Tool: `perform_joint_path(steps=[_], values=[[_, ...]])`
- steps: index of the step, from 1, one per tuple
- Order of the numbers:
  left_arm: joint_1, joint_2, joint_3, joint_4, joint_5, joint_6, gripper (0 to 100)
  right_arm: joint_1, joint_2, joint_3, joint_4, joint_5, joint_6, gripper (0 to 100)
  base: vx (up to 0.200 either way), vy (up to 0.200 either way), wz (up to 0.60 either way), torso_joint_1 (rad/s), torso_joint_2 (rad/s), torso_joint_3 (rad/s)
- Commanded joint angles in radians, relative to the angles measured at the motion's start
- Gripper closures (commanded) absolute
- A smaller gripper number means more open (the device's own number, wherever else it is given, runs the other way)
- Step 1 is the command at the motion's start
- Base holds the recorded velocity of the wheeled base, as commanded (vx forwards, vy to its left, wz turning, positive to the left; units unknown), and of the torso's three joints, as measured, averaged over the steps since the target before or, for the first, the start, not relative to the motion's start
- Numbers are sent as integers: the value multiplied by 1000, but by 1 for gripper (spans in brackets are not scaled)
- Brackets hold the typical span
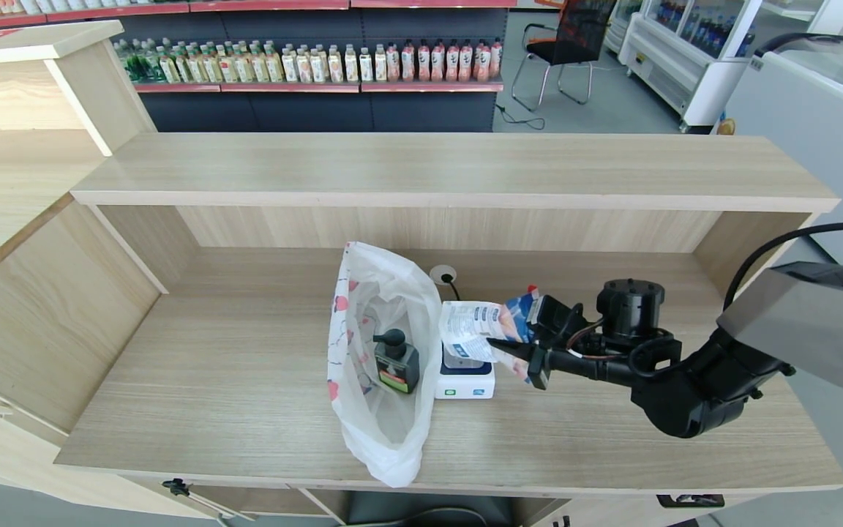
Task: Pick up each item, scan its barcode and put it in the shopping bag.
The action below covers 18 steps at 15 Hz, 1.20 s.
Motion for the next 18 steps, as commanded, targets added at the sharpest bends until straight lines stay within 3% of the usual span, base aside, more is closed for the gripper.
perform_joint_path(steps=[1, 6, 9, 11, 13, 15, 18], values=[[0, 0, 0, 0, 0, 0, 0, 1, 5, 0, -1, 0, -2, 100, 0, 0, 0, 0, 0, 0], [0, 0, 0, 0, 0, 0, 0, -17, -21, -32, -1, -6, 20, 100, 0, 0, 0, 0, 0, 0], [0, 0, 0, 0, 0, 0, 0, -43, -181, -68, 25, -18, 245, 100, 0, 0, 0, 0, 0, 0], [0, 0, 0, 0, 0, 0, 0, -17, -360, -25, 134, -98, 365, 100, 0, 0, 0, 0, 0, 0], [0, 0, 0, 0, 0, 1, 0, -13, -514, 44, 286, -146, 393, 100, 0, 0, 0, 0, 0, 0], [0, 0, 0, 0, 0, 3, 0, -13, -583, 109, 323, -189, 445, 100, 0, 0, 0, 0, 0, 0], [0, 0, 0, 0, 0, 3, 0, -11, -621, 172, 318, -241, 517, 100, 0, 200, 0, -6, -2, 7]])
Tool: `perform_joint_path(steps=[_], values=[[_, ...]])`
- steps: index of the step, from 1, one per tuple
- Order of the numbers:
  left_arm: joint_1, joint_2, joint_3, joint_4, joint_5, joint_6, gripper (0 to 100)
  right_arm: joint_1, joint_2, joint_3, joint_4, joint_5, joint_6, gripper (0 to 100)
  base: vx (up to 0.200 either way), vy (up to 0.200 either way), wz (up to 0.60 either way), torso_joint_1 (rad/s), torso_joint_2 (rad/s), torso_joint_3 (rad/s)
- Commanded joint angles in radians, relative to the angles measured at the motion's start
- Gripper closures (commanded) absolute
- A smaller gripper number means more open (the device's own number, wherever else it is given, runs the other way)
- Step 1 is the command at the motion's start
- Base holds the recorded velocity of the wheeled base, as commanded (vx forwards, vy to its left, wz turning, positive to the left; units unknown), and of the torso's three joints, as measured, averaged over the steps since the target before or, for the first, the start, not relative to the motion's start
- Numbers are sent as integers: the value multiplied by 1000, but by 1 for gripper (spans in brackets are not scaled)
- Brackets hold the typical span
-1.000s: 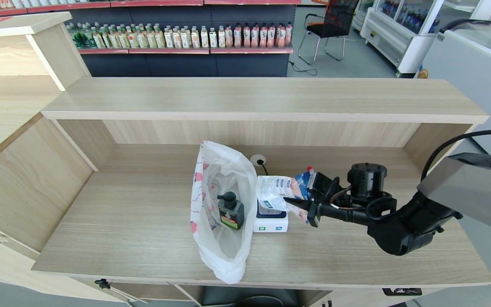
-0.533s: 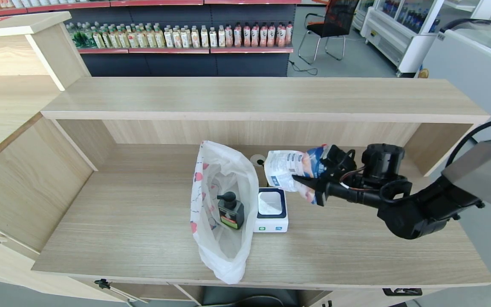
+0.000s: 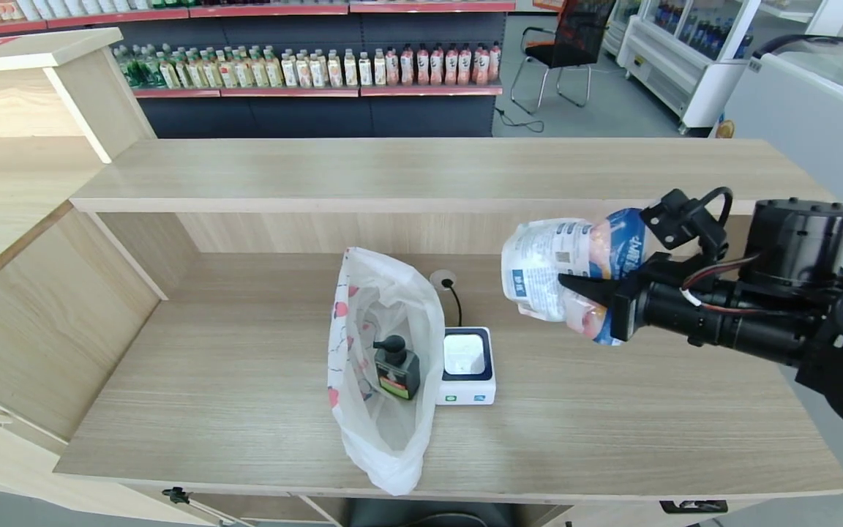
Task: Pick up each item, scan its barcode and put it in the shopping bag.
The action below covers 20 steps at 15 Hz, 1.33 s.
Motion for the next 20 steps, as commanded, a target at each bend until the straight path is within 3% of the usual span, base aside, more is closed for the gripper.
perform_joint_path(steps=[1, 3, 6, 8, 11, 15, 17, 20], values=[[0, 0, 0, 0, 1, 0, 0, 1, -63, 42, -12, -3, 6, 100, 0, 200, 0, 2, 7, 2], [0, 0, 0, 0, 1, 2, 0, 1, -51, 105, -160, -1, 4, 100, 0, 200, 0, 22, 15, -7], [0, 0, 0, 0, 1, 2, 0, 1, -51, 143, -191, 4, 18, 100, 0, 67, 0, -4, 1, 1], [0, 0, 0, 0, 1, 0, 0, 0, -10, 53, -94, 2, 69, 100, 0, 0, 0, 0, 0, 0], [0, 0, 0, 0, 1, 0, 0, -2, 99, -214, 186, 1, 95, 100, 0, 0, 0, 0, 0, 0], [0, 0, 0, 0, 1, 0, 0, 24, 288, -506, 366, -6, 90, 100, 0, 0, 0, 0, 0, 0], [0, 0, 0, 0, 1, 0, 0, 37, 371, -573, 392, -12, 86, 100, 0, 0, 0, 0, 0, 0], [0, 0, 0, 0, 1, 0, 0, 76, 432, -573, 392, -30, 50, 100, 0, 0, 0, 0, 0, 0]])
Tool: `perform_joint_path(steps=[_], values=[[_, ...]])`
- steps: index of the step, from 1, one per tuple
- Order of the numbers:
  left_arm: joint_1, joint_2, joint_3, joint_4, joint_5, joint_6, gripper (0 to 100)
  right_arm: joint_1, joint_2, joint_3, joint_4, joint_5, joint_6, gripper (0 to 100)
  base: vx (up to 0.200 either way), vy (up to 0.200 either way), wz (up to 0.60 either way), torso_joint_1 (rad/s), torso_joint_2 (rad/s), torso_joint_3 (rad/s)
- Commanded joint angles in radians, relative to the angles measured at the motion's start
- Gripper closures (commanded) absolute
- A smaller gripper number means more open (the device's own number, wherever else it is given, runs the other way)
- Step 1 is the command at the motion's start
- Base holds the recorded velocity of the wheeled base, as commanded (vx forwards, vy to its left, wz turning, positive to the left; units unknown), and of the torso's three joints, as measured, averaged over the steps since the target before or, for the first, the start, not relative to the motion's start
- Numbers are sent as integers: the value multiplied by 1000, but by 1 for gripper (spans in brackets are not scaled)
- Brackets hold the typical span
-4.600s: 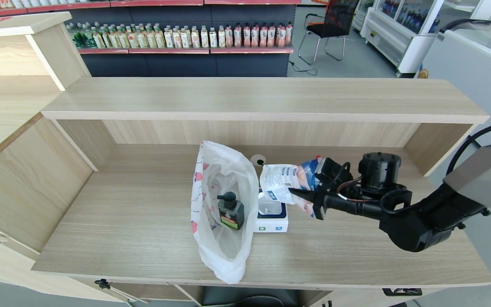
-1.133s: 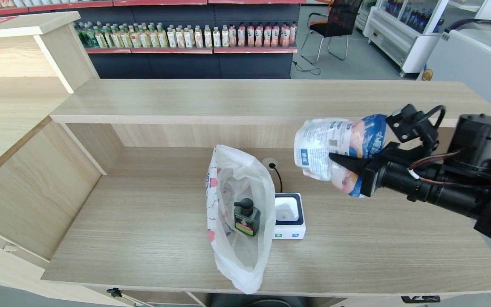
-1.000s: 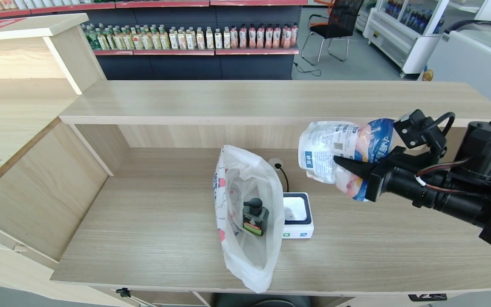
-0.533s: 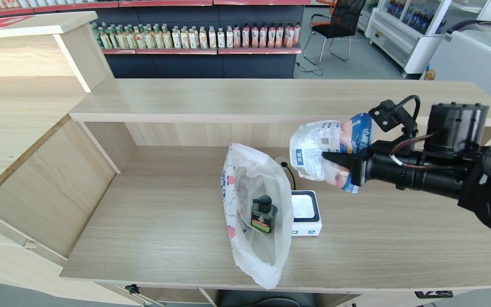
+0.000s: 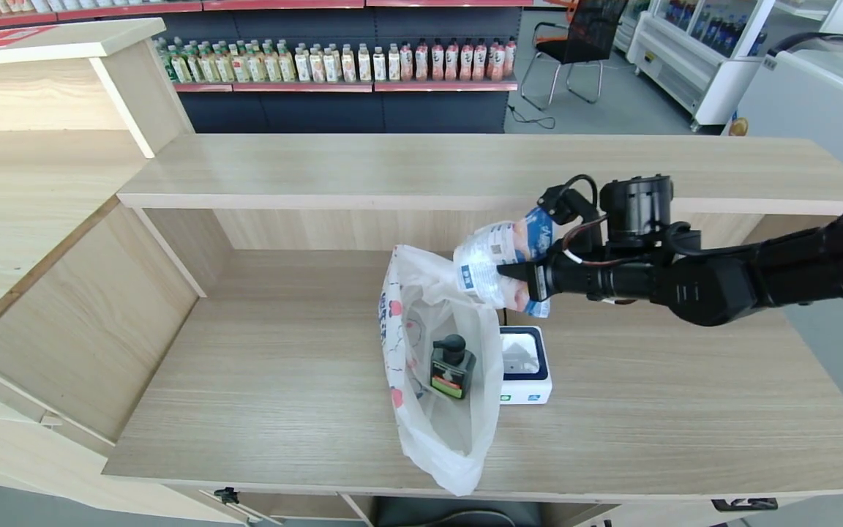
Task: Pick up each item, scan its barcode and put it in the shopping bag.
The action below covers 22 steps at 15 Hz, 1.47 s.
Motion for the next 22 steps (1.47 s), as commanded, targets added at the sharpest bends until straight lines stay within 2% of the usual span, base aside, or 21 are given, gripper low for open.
perform_joint_path(steps=[1, 4, 12, 13, 20, 22], values=[[0, 0, 0, 0, 1, 0, 0, 23, 81, -14, 0, 1, -12, 100, 0, 0, 0, 0, 0, 0], [0, 0, 0, 0, 1, 0, 0, 63, 138, -33, 9, -1, -15, 100, 0, 0, 0, 0, 0, 0], [0, 0, 0, 0, 1, 0, 0, 84, 250, -158, 15, 4, -14, 100, 0, 0, 0, 0, 0, 0], [0, 0, 0, 0, 1, 0, 0, 86, 258, -174, 33, 6, -12, 0, 0, 0, 0, 0, 0, 0], [0, 0, 0, 0, 1, 0, 0, 99, 236, -255, 33, 21, 58, 0, 0, 0, 0, 0, 0, 0], [0, 0, 0, 0, 1, 0, 0, 79, 69, -160, 36, 12, 69, 0, 0, 0, 0, 0, 0, 0]])
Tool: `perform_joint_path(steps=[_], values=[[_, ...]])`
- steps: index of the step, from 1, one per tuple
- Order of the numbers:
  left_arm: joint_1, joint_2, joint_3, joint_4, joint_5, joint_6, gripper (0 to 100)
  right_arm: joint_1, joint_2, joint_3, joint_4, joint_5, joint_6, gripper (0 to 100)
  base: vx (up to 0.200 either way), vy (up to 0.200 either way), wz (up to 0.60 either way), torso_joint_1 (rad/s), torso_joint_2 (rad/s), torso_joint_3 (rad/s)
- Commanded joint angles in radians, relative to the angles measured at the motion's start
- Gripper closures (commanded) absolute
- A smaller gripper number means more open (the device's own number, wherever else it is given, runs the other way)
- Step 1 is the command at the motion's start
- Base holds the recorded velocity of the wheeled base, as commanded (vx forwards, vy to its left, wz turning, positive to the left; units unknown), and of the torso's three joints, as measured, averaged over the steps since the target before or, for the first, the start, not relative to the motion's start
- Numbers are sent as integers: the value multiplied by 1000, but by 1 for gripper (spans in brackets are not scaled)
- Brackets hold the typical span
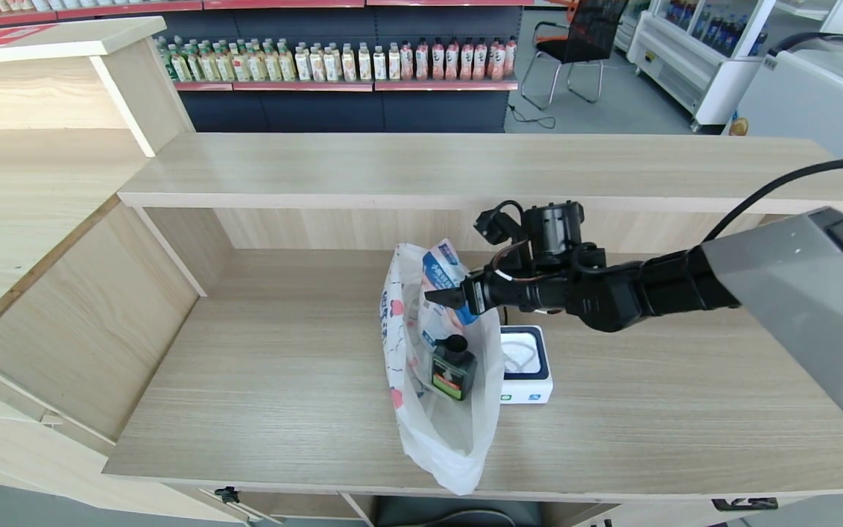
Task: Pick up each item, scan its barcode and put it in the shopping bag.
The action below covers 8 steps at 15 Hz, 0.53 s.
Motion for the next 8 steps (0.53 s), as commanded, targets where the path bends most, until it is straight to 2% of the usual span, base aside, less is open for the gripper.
perform_joint_path(steps=[1, 3, 4, 6, 8], values=[[0, 0, 0, 0, 0, 0, 0, -38, -213, 127, 6, -4, 14, 0, 0, 0, 0, 0, 0, 0], [0, 0, 0, 0, 0, 0, 0, -180, -589, 403, 50, -3, 74, 0, 0, 0, 0, 0, 0, 0], [0, 0, 0, 0, 0, 0, 0, -263, -756, 527, 134, -14, 65, 0, 0, 0, 0, 0, 0, 0], [0, 0, 0, 0, 0, 0, 0, -457, -1006, 737, 251, -90, 38, 0, 0, 0, 0, 0, 0, 0], [0, 0, 0, 0, 0, 0, 0, -538, -1243, 987, 265, -204, 32, 0, 0, 0, 0, 0, 0, 0]])
